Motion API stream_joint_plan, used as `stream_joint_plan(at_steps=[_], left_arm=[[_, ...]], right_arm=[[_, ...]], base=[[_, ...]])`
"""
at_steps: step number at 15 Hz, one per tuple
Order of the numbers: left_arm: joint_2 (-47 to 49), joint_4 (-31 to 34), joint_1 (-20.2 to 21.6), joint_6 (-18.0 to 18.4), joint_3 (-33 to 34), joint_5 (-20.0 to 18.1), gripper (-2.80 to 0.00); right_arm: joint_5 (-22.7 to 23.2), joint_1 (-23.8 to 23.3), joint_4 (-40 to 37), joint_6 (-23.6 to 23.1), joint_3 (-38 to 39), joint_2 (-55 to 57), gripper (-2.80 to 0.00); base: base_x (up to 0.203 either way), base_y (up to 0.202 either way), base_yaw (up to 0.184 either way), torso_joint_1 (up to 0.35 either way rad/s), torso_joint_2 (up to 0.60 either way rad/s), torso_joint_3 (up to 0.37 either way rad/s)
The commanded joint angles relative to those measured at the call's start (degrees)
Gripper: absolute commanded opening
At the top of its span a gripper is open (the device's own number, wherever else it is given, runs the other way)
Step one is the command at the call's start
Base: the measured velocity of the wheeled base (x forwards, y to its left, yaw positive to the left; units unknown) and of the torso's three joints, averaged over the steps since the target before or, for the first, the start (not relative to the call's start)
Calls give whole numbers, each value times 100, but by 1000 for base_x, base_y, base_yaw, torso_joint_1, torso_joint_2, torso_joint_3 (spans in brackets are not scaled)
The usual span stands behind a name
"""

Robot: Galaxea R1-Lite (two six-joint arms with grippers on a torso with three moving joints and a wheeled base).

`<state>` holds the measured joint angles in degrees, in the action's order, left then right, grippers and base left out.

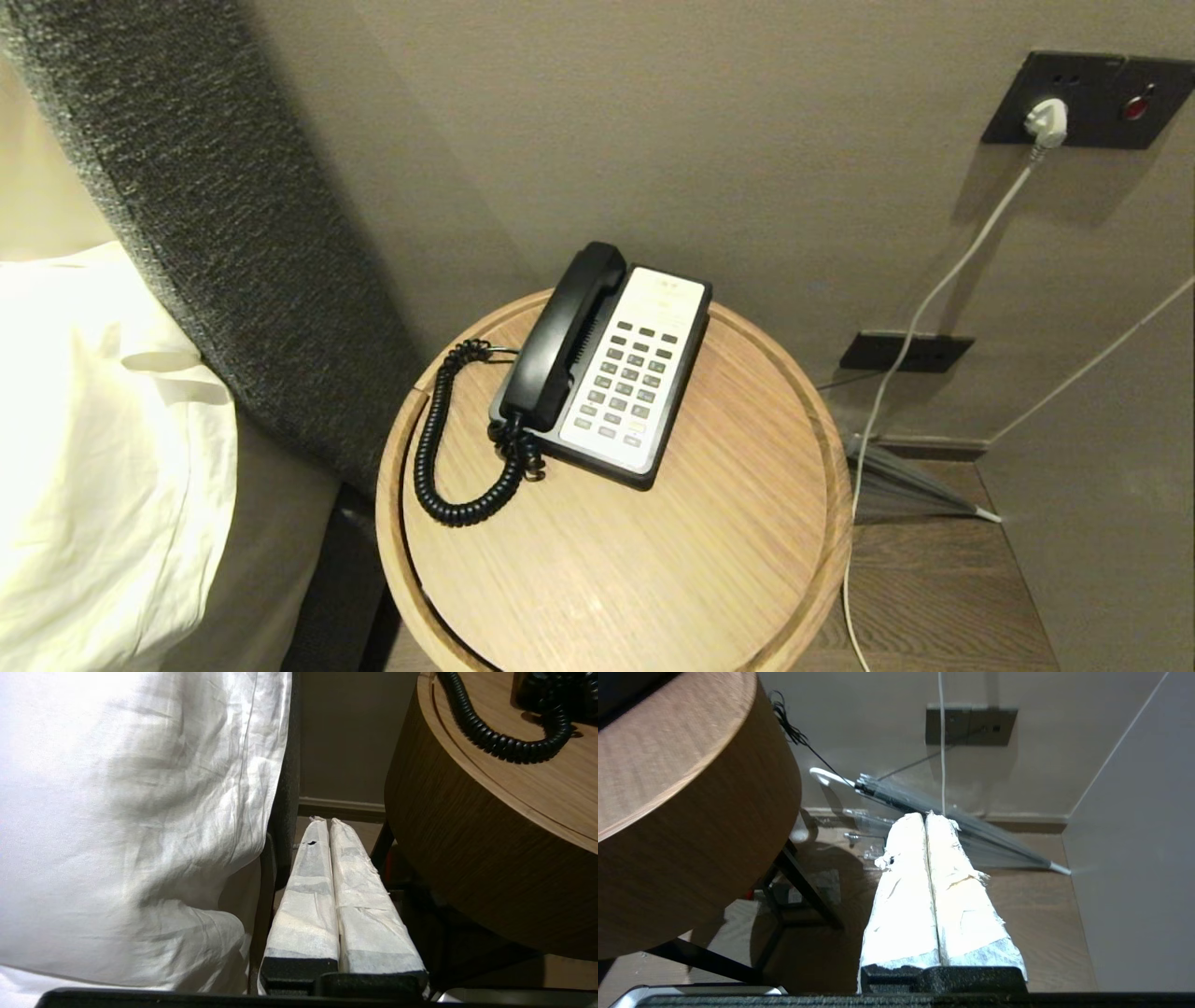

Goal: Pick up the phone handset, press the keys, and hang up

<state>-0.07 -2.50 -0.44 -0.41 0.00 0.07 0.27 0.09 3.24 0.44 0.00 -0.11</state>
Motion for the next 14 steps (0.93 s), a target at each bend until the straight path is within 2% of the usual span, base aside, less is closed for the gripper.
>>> stream_joint_plan(at_steps=[1,14], left_arm=[[7,-5,0,-2,97,1,-280],[7,-5,0,-2,97,1,-280]], right_arm=[[-9,0,10,35,114,2,-280],[0,0,10,-10,114,10,-280]], base=[[0,0,0,4,1,210],[0,0,0,2,2,201]])
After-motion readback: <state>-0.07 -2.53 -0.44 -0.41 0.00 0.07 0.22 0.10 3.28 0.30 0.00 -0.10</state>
